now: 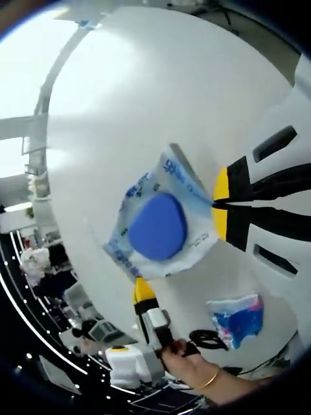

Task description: Arrange the tabletop items into an orderly group along one side of the table until the central work area is clear of visible clutter.

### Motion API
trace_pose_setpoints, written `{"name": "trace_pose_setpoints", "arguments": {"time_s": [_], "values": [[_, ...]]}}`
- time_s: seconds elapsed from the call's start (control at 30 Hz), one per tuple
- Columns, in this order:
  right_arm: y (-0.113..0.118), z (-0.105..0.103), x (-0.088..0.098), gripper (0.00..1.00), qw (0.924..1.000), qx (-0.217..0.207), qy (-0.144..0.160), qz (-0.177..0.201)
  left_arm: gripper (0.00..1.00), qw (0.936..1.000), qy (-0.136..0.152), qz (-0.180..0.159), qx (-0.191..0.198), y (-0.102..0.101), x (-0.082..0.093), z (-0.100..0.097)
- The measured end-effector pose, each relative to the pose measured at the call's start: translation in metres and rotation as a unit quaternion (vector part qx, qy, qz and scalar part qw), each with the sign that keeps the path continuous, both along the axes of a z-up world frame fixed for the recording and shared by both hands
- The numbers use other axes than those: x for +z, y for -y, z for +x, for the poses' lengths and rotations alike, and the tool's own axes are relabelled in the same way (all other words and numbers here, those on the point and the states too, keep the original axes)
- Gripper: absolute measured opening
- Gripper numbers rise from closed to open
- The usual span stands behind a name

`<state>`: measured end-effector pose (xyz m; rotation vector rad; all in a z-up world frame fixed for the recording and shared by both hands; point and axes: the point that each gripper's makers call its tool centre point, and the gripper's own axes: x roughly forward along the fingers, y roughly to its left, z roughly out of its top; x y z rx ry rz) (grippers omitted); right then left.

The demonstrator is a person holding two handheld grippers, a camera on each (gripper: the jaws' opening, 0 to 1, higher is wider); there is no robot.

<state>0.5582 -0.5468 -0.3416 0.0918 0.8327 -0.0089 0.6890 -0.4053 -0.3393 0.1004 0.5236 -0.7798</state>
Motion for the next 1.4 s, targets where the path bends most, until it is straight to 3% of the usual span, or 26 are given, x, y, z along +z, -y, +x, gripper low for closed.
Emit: {"name": "trace_pose_setpoints", "arguments": {"time_s": [0.1, 0.23, 0.37, 0.8, 1.0, 1.13, 1.4], "values": [[0.001, 0.009, 0.012, 0.01, 0.9994, 0.013, 0.016, -0.027, 0.00, 0.9999, 0.008, -0.007, 0.011, -0.004, 0.006, -0.002], [-0.003, 0.020, 0.017, 0.01, 0.9992, 0.022, 0.020, -0.027, 0.00, 0.9994, 0.016, -0.010, 0.030, -0.019, 0.017, -0.003], [-0.010, 0.032, 0.023, 0.01, 0.9987, 0.039, 0.028, -0.018, 0.00, 0.9961, 0.011, -0.051, 0.070, -0.038, 0.034, -0.006], [-0.029, 0.084, 0.056, 0.01, 0.9893, 0.104, 0.072, -0.073, 0.00, 0.9906, 0.033, -0.066, 0.115, -0.073, 0.052, -0.008], [-0.036, 0.112, 0.070, 0.01, 0.9865, 0.109, 0.103, -0.066, 0.00, 0.9865, 0.040, -0.075, 0.140, -0.086, 0.058, -0.008], [-0.043, 0.122, 0.069, 0.01, 0.9843, 0.120, 0.107, -0.073, 0.00, 0.9804, 0.032, -0.099, 0.167, -0.096, 0.060, -0.010], [-0.061, 0.151, 0.059, 0.01, 0.9764, 0.163, 0.119, -0.077, 0.00, 0.9716, 0.017, -0.106, 0.211, -0.111, 0.046, -0.007]]}}
